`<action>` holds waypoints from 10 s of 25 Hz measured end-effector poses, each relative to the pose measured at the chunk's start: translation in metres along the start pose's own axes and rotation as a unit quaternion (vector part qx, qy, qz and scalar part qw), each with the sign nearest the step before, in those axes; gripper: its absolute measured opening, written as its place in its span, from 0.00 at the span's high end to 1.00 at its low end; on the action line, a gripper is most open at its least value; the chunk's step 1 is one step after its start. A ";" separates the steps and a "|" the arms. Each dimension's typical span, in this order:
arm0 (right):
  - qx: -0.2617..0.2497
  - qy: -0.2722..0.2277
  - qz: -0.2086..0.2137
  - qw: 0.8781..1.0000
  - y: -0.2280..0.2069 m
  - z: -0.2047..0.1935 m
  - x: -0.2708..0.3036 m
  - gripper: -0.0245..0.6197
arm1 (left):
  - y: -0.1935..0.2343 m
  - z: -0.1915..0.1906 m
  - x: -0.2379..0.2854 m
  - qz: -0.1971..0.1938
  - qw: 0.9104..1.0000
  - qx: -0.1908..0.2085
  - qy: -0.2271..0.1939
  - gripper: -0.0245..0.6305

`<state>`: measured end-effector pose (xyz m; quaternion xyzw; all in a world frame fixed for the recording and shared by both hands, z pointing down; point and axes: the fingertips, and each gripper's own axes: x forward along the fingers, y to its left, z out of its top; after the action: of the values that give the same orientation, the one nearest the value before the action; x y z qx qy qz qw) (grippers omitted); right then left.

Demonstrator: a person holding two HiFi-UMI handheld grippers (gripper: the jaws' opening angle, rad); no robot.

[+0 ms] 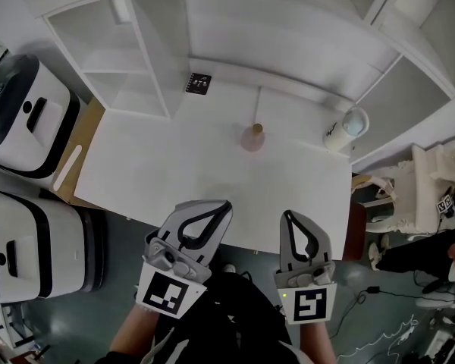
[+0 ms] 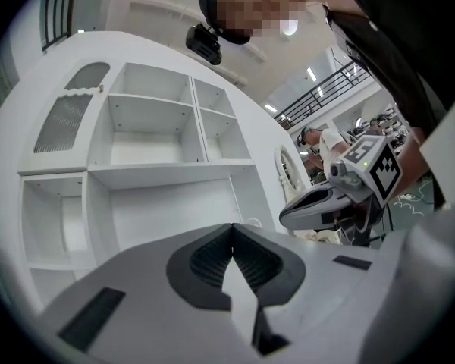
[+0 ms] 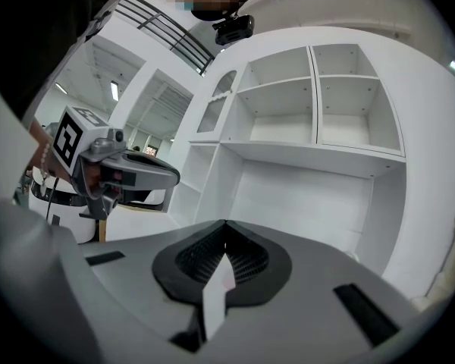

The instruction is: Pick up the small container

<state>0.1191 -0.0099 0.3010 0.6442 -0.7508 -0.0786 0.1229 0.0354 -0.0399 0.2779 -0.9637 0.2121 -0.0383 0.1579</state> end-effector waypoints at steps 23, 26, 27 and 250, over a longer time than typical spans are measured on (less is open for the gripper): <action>0.002 0.031 -0.031 0.999 -0.004 -0.011 0.092 0.96 | 0.065 -0.043 0.038 -0.048 0.999 -0.006 -0.003 0.96; 0.003 0.033 -0.028 0.999 -0.006 -0.015 0.098 0.96 | 0.068 -0.049 0.042 -0.047 0.999 -0.011 0.000 0.96; 0.006 0.036 -0.028 0.999 -0.007 -0.018 0.100 0.96 | 0.069 -0.050 0.045 -0.046 0.999 -0.012 0.000 0.96; 0.068 -0.044 0.130 0.988 -0.011 0.092 0.091 0.74 | 0.014 -0.025 0.090 -0.110 0.991 0.028 0.077 0.43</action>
<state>0.0903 -0.1055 0.2170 0.5440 -0.8364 -0.0389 0.0542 0.1075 -0.0969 0.2978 -0.9705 0.1150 -0.1357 0.1631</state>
